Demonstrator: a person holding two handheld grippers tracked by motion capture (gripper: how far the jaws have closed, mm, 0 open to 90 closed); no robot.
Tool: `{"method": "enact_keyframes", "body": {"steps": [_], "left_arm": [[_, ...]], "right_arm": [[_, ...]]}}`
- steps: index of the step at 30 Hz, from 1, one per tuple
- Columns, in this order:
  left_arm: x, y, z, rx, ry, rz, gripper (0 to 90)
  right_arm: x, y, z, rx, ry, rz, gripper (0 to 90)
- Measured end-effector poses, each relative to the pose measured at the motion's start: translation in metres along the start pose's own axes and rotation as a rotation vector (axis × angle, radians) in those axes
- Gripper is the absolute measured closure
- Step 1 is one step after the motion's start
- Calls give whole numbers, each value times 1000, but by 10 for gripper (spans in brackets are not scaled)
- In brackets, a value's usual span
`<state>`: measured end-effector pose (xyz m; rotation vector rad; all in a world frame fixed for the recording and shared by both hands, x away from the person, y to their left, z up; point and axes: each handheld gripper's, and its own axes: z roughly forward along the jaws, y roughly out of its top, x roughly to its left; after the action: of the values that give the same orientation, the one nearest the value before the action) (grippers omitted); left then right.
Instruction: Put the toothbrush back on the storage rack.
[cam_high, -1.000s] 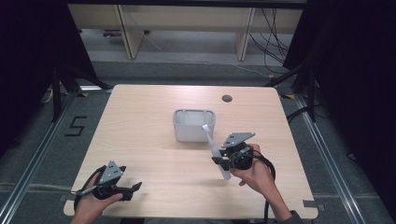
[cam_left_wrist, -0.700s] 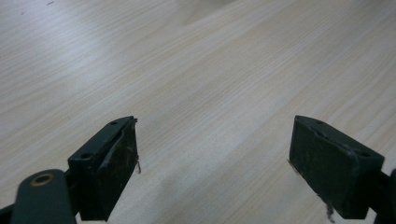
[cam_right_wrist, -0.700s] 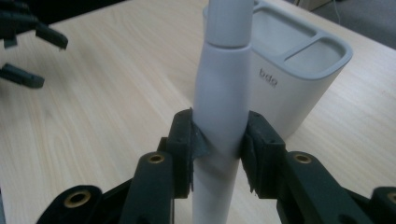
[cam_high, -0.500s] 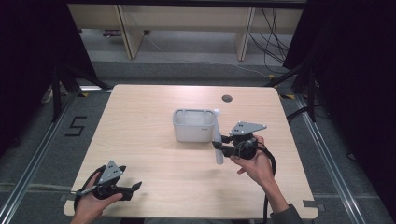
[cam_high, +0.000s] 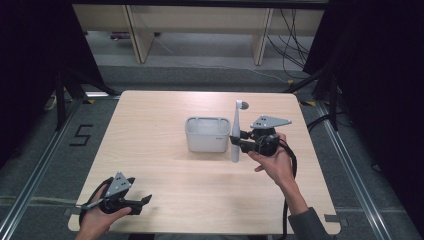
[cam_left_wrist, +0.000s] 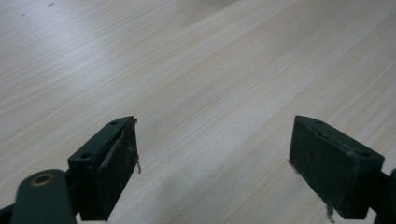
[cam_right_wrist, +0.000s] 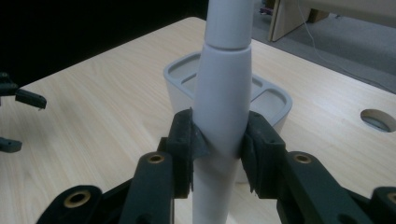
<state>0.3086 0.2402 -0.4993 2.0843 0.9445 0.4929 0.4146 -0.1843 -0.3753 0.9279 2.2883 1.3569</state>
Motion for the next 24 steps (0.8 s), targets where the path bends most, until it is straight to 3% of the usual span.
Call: {"method": "enact_keyframes", "body": {"steps": [1,2,5,7,8,9,12,18,22,24], "left_arm": [[0,0,0,-2,-5,-6,151],[-1,0,0,-12,-9,-17,151],[0,0,-1,1,1,-1,151],[-1,0,0,-14,-9,-16,151],[0,0,-1,5,-1,2,151],[0,1,-2,11,5,5,151],[-1,0,0,-16,-9,-17,151],[-1,0,-1,-12,-4,-10,151],[-1,0,0,-16,-6,-17,151],[-1,0,-1,-11,-5,-8,151]], "right_arm": [[1,2,0,4,6,27,667],[-2,4,0,-9,-4,9,667],[-5,9,2,-26,-6,28,667],[-6,13,2,-18,-5,46,668],[-6,15,1,-17,-9,52,667],[-8,17,2,-32,-18,27,668],[-8,24,3,-32,-16,47,667],[-12,38,8,-47,-30,41,668],[-13,47,12,-43,-32,69,667],[-16,52,13,-52,-34,51,667]]}}
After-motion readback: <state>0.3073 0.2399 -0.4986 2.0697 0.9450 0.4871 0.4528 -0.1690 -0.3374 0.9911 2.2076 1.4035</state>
